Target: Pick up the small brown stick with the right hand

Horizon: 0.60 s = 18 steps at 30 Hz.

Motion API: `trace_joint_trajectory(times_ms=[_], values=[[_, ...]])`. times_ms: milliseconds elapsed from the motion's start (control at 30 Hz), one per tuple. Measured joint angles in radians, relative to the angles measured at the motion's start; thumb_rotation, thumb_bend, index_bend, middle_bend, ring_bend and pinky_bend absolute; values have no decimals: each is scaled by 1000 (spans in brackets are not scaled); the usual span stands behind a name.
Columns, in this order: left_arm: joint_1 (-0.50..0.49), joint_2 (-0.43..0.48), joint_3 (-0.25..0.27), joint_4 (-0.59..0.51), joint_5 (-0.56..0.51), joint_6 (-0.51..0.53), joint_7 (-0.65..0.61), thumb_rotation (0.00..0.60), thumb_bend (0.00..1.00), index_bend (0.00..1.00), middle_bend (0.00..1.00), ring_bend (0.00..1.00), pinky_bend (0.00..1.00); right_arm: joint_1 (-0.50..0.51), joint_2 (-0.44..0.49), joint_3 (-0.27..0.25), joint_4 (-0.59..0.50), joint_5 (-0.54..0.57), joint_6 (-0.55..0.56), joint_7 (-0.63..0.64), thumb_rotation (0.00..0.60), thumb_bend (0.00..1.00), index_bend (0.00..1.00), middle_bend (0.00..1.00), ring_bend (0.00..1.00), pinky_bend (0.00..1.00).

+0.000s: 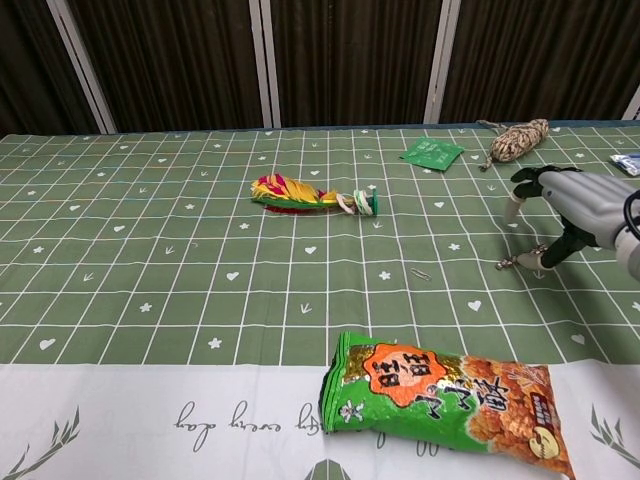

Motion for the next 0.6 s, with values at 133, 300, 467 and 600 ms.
trace_joint_trajectory(times_ms=[133, 300, 467, 600], values=[[0, -3, -1, 0, -1, 1, 6, 600, 117, 0, 0, 0, 0, 5, 20, -21, -2, -22, -28, 20, 600, 178, 398, 93, 0, 30], [1, -5, -2, 1, -2, 3, 7, 600, 117, 0, 0, 0, 0, 10, 15, -30, 9, -30, -41, 30, 600, 180, 407, 94, 0, 30], [0, -4, -2, 1, -3, 1, 6, 600, 119, 0, 0, 0, 0, 16, 2, -31, 25, -31, -47, 33, 600, 188, 423, 104, 0, 30], [0, -3, -2, 1, -4, -1, 3, 600, 117, 0, 0, 0, 0, 21, -7, -30, 39, -31, -53, 32, 600, 195, 434, 110, 0, 30]])
